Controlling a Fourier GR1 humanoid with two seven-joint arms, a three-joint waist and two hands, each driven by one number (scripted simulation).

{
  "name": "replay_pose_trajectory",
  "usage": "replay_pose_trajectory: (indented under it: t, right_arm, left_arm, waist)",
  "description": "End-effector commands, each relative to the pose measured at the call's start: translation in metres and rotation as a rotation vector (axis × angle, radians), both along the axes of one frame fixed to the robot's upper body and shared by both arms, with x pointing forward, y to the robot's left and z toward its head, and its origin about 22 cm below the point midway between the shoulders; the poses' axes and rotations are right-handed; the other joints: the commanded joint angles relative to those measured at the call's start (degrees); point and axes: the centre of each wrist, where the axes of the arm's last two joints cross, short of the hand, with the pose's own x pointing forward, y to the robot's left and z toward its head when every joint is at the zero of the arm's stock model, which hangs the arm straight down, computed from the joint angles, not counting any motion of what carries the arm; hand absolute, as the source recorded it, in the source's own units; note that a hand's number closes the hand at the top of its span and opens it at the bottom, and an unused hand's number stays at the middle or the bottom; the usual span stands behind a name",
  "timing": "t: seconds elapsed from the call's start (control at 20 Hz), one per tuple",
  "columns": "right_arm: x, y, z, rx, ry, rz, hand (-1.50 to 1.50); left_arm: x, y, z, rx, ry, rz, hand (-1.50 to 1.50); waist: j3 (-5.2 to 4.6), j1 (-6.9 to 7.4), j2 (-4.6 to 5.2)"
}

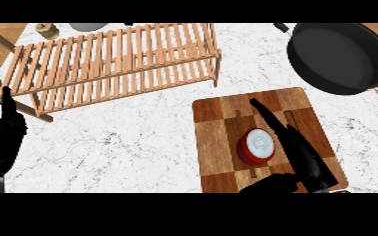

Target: Pick the can from the cutting board and place it in the pot

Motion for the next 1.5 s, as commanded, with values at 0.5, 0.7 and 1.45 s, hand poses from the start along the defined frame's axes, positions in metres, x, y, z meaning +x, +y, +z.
replay_pose_trajectory:
  t: [0.5,0.7,1.45]
  right_arm:
    - [0.007,-0.020,-0.008,-0.064,0.025,-0.043,-1.50]
    - [0.001,-0.027,-0.009,0.017,0.029,-0.013,-1.50]
    - [-0.007,-0.058,-0.085,0.351,0.123,-0.074,-1.50]
  left_arm:
    - [0.008,-0.071,-0.044,-0.176,0.167,-0.278,0.00]
    - [0.012,-0.074,-0.046,-0.160,0.173,-0.272,0.00]
    - [0.024,-0.110,-0.060,-0.183,0.227,-0.338,0.00]
  waist:
    - [-1.34,-0.21,0.91]
    - [-1.30,-1.56,1.10]
    - [-1.30,2.90,0.38]
